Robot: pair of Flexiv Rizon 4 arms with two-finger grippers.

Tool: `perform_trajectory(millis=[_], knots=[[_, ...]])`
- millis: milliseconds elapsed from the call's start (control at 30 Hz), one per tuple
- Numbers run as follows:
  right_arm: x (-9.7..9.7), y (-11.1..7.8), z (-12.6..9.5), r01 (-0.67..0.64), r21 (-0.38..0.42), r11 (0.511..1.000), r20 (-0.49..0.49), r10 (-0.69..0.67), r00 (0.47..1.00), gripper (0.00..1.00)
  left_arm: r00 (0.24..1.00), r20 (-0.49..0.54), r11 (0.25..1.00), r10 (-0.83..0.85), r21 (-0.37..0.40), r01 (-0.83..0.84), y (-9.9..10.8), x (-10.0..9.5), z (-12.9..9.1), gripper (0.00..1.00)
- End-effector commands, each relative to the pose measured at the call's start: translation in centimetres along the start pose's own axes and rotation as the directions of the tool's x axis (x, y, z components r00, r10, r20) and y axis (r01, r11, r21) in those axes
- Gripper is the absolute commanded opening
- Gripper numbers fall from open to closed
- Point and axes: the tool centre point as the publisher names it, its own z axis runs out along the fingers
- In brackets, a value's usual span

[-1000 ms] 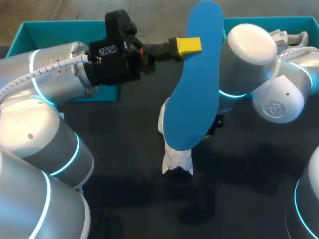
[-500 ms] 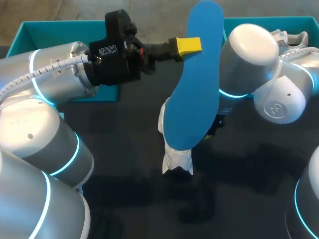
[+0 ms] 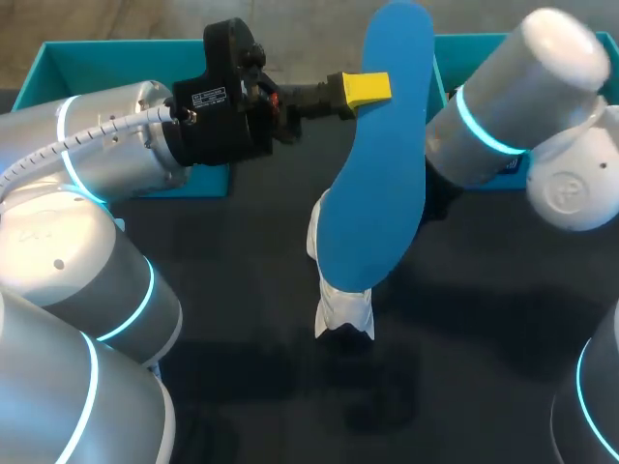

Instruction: Take the shoe out of the shoebox, open the shoe tongue, remove and reinsert the insole, then place the shoe into the shoebox

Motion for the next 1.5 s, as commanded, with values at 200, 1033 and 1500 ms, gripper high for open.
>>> perform_trajectory(millis=[200,1033,1500], knots=[[0.3,0.5,-4.8,0.02,-0.039,0.999,-0.174,-0.027,0.984,1.0,1.0,0.001,0.992,-0.001,0.124,0.0,0.6,0.6,0.1,0.0],[0.1,2.0,-12.7,-0.09,-0.146,0.985,-0.653,-0.027,0.757,1.0,1.0,0.001,0.992,-0.001,0.124,0.0,0.6,0.6,0.1,0.0],[0.5,2.4,-14.1,-0.162,-0.075,0.984,-0.756,0.05,0.653,1.0,1.0,0.001,0.992,-0.001,0.124,0.0,0.6,0.6,0.1,0.0]])
